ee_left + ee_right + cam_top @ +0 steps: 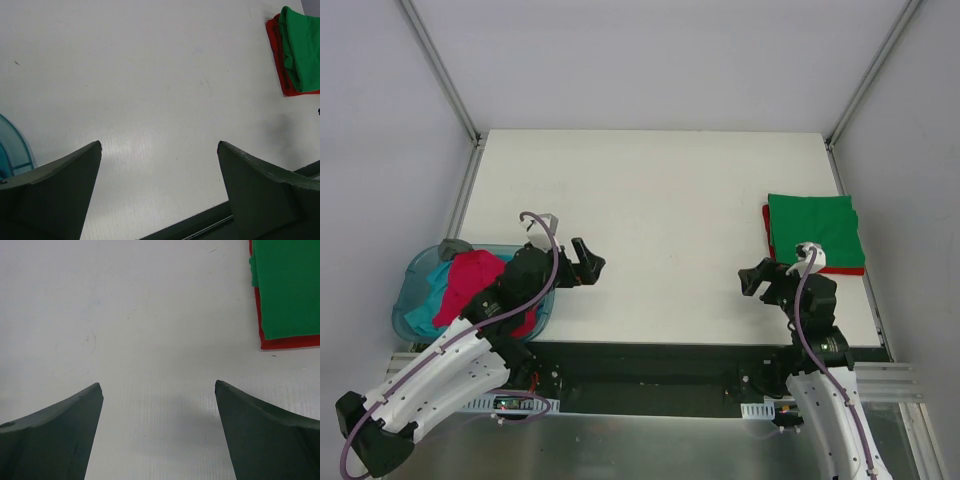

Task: Fold and stack the t-shirts
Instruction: Grab crumpled tshirt from bin with the left arm

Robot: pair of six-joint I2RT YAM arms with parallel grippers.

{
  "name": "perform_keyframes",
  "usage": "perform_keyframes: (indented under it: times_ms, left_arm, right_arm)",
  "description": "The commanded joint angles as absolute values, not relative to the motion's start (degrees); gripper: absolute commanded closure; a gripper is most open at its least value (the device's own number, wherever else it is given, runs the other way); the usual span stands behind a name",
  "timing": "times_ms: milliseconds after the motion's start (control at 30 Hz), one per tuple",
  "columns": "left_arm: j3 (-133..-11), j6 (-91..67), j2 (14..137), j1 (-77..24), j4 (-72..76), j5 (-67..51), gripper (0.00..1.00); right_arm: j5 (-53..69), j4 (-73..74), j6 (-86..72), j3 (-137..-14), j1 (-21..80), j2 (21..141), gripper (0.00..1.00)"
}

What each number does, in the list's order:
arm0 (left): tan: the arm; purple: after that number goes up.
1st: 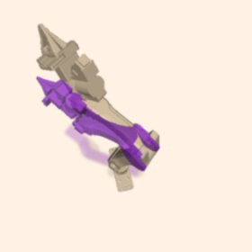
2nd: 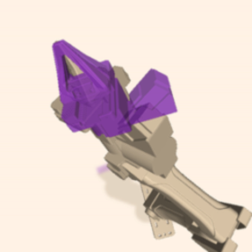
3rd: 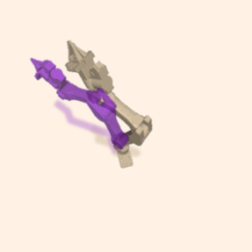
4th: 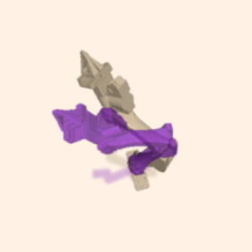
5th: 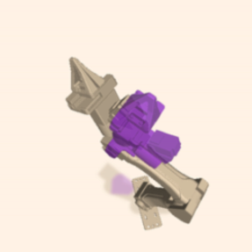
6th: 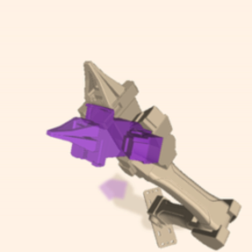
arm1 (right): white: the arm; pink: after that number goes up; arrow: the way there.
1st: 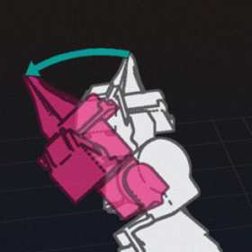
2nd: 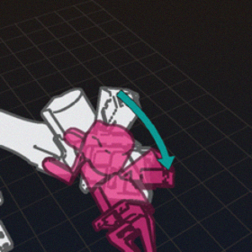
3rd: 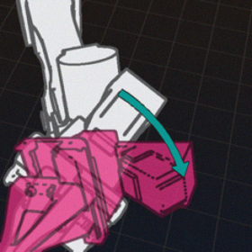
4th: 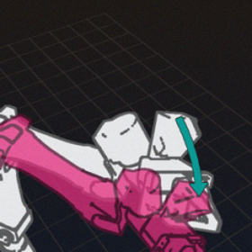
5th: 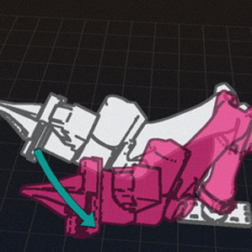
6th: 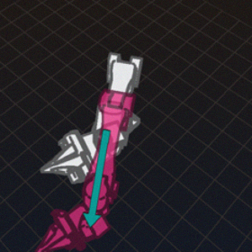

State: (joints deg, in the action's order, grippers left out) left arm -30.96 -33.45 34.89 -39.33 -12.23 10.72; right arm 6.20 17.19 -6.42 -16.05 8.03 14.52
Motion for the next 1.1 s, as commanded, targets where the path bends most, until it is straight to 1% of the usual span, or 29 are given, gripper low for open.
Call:
perform_keyframes:
  times_ms: [0, 200, 333, 433, 500, 633, 733, 800, 933, 1000, 1067]
  left_arm:
    - [-30.67, -33.92, 33.75, -39.46, -10.02, 12.92, 0.01]
    - [-32.51, -35.42, 34.80, -39.37, -12.38, 15.81, 0.01]
    - [-35.59, -39.80, 35.95, -38.59, -19.49, 26.16, 0.01]
    - [-38.40, -43.40, 36.91, -35.08, -26.08, 31.71, 0.01]
    - [-41.30, -49.28, 38.49, -29.56, -34.24, 34.09, 0.01]
    - [-41.93, -51.06, 39.81, -17.95, -40.24, 31.82, 0.01]
    - [-40.17, -55.26, 40.34, -13.19, -44.37, 33.13, 0.01]
    - [-38.15, -58.17, 40.08, -12.40, -45.52, 33.75, 0.01]
    - [-35.95, -58.10, 38.33, -12.39, -46.14, 33.13, 0.01]
    - [-34.90, -58.88, 37.27, -12.39, -46.93, 35.41, 0.04]
    - [-33.23, -60.72, 36.74, -12.39, -46.94, 36.30, 0.04]
  right_arm:
    - [3.70, 17.49, -7.47, -17.75, 8.09, 14.15, 0.04]
    - [1.50, 17.93, -10.63, -17.49, 8.09, 13.62, 0.04]
    - [4.38, 17.23, -9.85, -17.40, 8.09, 13.53, 0.04]
    - [6.59, 16.35, -9.67, -17.23, 8.09, 14.23, 0.04]
    - [6.77, 16.17, -9.58, -17.40, 8.09, 14.85, 0.04]
    - [6.94, 15.91, -9.49, -17.49, 8.17, 16.17, 0.04]
    - [6.77, 15.82, -9.58, -17.40, 8.09, 16.96, 0.04]
    - [6.77, 15.64, -9.58, -17.49, 8.09, 17.40, 0.04]
    - [6.15, 15.47, -9.58, -17.31, 8.09, 17.84, 0.04]
    - [5.72, 15.38, -9.58, -17.14, 8.09, 18.02, 0.04]
    - [5.45, 15.47, -9.67, -17.05, 8.09, 18.10, 0.04]
